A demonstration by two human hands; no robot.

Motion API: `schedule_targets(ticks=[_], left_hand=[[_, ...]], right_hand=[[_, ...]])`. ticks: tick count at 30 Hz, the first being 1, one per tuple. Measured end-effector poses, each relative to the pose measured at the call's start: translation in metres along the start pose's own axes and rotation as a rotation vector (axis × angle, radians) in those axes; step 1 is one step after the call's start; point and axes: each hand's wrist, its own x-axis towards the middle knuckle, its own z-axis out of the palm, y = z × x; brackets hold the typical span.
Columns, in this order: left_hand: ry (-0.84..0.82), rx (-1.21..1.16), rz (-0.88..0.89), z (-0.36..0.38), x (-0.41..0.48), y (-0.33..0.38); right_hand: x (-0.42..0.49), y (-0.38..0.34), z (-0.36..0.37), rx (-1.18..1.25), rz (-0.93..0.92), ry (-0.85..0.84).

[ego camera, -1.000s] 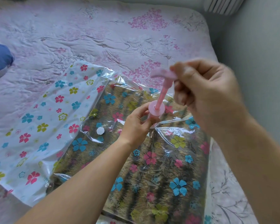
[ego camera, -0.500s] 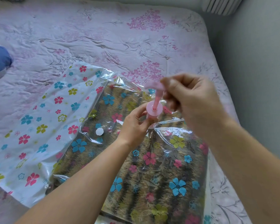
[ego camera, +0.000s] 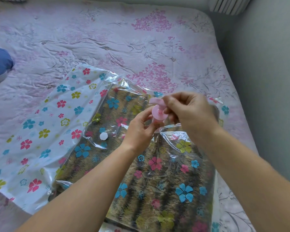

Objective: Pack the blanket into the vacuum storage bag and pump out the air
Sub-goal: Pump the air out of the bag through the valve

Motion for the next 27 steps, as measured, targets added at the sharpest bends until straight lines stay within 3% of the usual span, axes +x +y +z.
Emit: schedule_targets(ticks=[4, 6, 13, 16, 22, 24, 27], left_hand=[[-0.006, 0.012, 0.009, 0.001, 0.001, 0.001], [-0.004, 0.015, 0.009, 0.001, 0.001, 0.002], [0.011, -0.036, 0.0, 0.0, 0.0, 0.0], [0.015, -0.029, 0.01, 0.0, 0.0, -0.001], [0.007, 0.007, 0.023, 0.003, 0.002, 0.003], [0.016, -0.012, 0.015, 0.004, 0.002, 0.004], [0.023, -0.056, 0.0, 0.003, 0.001, 0.005]], right_hand=[[-0.001, -0.056, -0.011, 0.262, -0.3, -0.074], [0.002, -0.062, -0.013, 0.337, -0.344, -0.088], [0.003, 0.022, 0.006, 0.048, 0.098, 0.038], [0.003, 0.009, 0.003, 0.036, 0.039, 0.018], [0.002, -0.062, -0.015, 0.328, -0.355, -0.083], [0.001, -0.05, -0.013, 0.292, -0.306, -0.067], [0.002, -0.002, -0.001, 0.106, -0.048, 0.002]])
